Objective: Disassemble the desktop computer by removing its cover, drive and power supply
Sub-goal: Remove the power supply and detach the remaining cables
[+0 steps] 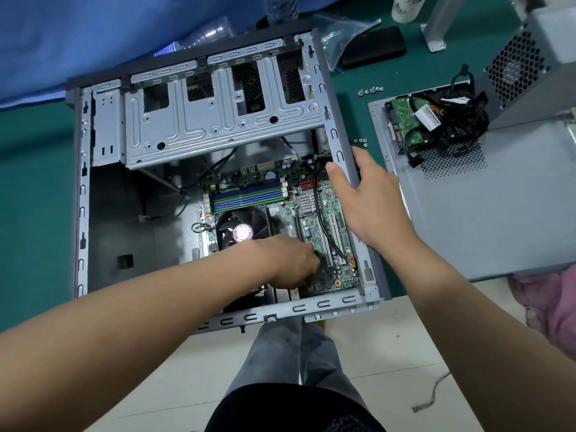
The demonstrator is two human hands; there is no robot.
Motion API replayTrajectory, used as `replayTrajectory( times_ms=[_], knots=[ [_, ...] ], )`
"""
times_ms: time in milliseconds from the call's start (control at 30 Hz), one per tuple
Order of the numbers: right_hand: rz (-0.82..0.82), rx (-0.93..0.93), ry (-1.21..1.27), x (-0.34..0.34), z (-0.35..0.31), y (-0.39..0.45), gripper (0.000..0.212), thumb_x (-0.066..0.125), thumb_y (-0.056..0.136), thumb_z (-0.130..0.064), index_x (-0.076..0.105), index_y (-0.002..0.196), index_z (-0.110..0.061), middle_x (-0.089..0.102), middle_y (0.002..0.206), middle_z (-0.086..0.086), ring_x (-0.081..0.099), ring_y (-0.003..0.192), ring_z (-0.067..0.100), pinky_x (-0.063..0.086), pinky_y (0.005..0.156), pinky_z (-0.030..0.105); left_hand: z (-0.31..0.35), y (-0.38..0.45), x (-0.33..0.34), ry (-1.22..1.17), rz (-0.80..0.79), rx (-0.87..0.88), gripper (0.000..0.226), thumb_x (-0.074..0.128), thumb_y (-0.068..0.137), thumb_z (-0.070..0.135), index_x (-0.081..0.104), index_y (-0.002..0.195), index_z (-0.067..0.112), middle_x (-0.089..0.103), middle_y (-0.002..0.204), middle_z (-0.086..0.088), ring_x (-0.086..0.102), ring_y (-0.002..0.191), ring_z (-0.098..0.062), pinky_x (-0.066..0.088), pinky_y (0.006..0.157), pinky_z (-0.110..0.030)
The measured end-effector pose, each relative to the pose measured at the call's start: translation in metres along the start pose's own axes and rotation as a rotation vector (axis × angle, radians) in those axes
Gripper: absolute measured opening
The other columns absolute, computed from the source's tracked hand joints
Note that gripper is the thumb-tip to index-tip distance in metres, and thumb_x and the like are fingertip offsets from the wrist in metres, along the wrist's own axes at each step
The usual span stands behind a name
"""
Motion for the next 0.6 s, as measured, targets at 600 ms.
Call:
replayTrajectory(
  times_ms=[600],
  knots=[
    [-0.002,-0.004,-0.032,0.001,0.000,0.000,0.052,0.042,0.095,-0.046,0.042,0.139,-0.018,0.061,0.118,0.009,0.055,0.107,0.030,0.045,0.092,0.038,-0.009,-0.012,-0.009,-0.084,0.083,-0.018,0.033,0.042,0.100,0.034,0.060,0.123,0.019,0.064,0.110,-0.006,0.060,0.101,-0.027,0.047,0.080,-0.034]
  ],
)
Point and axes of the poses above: each hand's wrist, its own y-axis towards the middle knuckle, its own x-axis out of the palm, z = x × y, the point moved 10 cm from there along y, towards the middle knuckle
